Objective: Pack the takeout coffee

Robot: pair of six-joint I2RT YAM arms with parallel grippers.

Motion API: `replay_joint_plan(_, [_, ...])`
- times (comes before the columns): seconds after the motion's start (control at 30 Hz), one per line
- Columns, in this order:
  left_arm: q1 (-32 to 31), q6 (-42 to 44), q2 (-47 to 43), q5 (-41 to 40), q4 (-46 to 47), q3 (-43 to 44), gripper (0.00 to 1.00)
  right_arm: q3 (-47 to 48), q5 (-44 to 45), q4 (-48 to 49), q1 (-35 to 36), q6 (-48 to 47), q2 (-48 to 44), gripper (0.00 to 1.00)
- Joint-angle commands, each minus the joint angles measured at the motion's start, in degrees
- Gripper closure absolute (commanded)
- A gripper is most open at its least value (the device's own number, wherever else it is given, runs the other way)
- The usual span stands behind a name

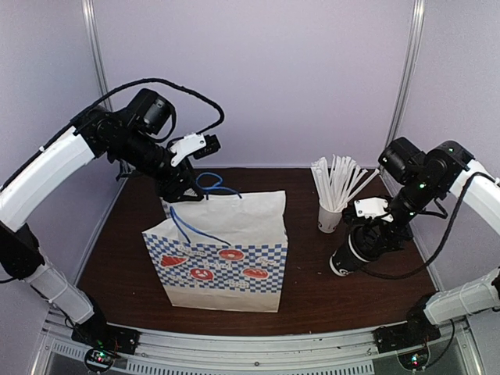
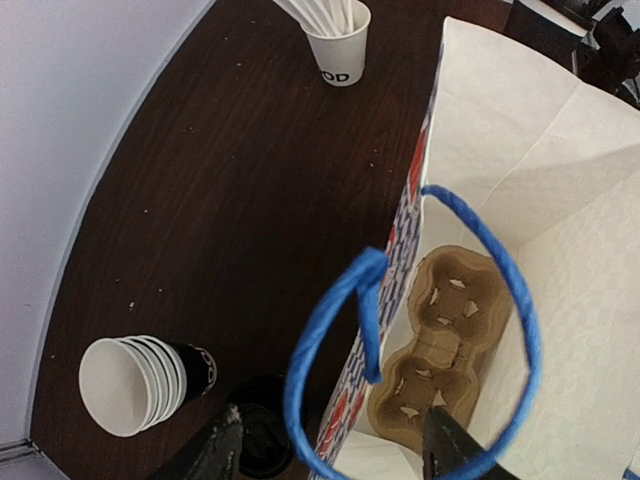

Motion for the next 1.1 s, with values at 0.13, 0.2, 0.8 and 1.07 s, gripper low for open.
replay_joint_plan(0.13, [0.71,3.24,5.59,8.13,-3.90,2.58,0.47,7.98,-4.14,-0.16,0.49,2.65,0.09,0.28])
replay_joint_plan(0.2, [0.71,3.16,7.10,9.32,-4.86,3.70,0.55,10.53,-4.94,-1.12,0.51,3.14,0.82,0.29])
replay_joint_plan(0.8, [-0.34,-14.96,1.84,10.87,-1.75,10.14,1.00,47.48,-19.80,0.46,3.36,11.75,12.41,0.31])
replay_joint_plan(1.07, [-6.67,-17.54,4.46,4.59,0.80,10.50,1.00,45.35,-8.19,2.43,15.04,10.01,13.64,0.31])
